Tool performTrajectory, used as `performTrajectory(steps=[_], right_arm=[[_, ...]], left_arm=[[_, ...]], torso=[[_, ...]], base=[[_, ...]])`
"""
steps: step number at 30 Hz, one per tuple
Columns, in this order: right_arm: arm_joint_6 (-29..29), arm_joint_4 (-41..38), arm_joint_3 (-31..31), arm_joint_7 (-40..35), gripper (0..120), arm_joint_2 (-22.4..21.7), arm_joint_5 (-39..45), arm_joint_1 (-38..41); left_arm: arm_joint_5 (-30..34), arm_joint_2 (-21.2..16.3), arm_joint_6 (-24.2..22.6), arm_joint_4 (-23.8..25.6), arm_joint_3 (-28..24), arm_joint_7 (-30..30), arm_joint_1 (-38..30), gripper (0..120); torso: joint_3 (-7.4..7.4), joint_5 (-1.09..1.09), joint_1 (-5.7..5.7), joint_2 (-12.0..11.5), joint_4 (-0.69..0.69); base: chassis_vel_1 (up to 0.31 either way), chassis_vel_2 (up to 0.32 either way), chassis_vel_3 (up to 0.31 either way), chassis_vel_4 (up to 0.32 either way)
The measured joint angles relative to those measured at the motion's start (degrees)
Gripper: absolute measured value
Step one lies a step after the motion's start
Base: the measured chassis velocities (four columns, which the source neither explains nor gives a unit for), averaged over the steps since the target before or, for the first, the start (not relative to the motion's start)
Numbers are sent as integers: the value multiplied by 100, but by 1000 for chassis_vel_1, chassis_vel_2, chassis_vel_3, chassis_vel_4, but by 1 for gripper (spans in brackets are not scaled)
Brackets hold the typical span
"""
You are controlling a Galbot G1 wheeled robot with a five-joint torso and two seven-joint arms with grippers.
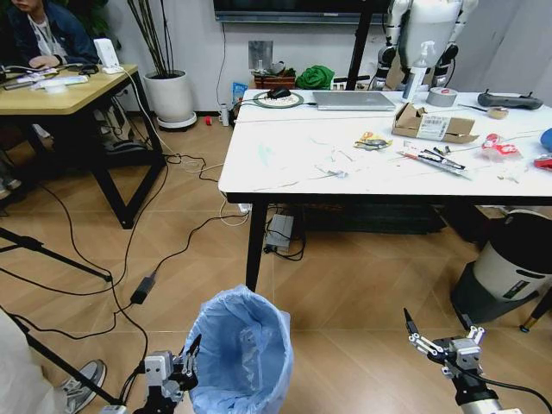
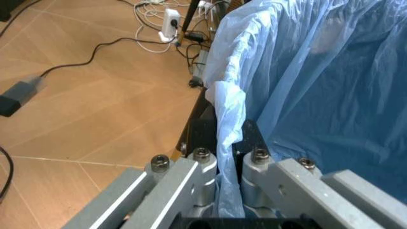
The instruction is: Pick up the trash bin and place the trash from the table into it.
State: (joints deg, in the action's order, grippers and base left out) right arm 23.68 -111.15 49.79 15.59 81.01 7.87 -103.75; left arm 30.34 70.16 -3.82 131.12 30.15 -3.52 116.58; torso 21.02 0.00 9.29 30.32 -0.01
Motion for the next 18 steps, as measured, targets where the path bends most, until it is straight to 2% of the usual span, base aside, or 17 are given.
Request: performTrajectory(steps=[18], right_arm=[[-2, 1, -9, 0, 100, -19, 17, 7]], left_arm=[[-20, 52, -8, 0, 1, -1, 58, 0]], torso=[[280, 0, 174, 455, 0]], base=[[0, 0, 0, 0]])
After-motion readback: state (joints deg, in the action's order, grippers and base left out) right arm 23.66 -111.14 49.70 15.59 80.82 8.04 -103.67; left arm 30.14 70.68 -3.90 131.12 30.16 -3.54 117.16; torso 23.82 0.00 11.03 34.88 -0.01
